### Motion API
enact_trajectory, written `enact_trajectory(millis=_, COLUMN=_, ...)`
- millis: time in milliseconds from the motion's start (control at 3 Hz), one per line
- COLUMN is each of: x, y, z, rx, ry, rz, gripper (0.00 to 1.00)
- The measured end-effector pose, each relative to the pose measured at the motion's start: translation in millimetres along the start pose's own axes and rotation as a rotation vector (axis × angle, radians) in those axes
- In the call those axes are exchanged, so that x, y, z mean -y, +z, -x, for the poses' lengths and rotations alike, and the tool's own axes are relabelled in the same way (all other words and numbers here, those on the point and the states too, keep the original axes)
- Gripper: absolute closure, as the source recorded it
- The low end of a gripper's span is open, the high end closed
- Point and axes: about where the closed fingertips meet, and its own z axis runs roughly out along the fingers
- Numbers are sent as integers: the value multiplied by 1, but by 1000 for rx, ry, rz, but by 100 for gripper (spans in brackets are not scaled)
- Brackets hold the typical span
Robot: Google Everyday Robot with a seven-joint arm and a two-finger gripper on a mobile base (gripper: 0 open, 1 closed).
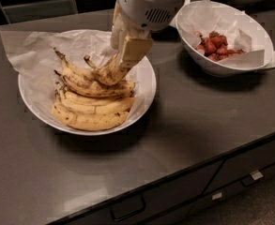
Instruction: Pick banana from white bowl
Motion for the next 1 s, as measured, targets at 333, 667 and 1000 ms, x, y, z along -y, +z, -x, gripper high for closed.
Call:
enact_trajectory(millis=333, x=3, y=-12, z=5, rx=9, ry=-15, rz=-33, gripper=100)
enact_trajectory(millis=667, x=6, y=-25, z=14, rx=18, ry=-40, rz=-64, gripper=100)
enact_trajectory(millis=1000, x=8, y=-35, z=26, rx=37, ry=-73, rz=-85, gripper=100)
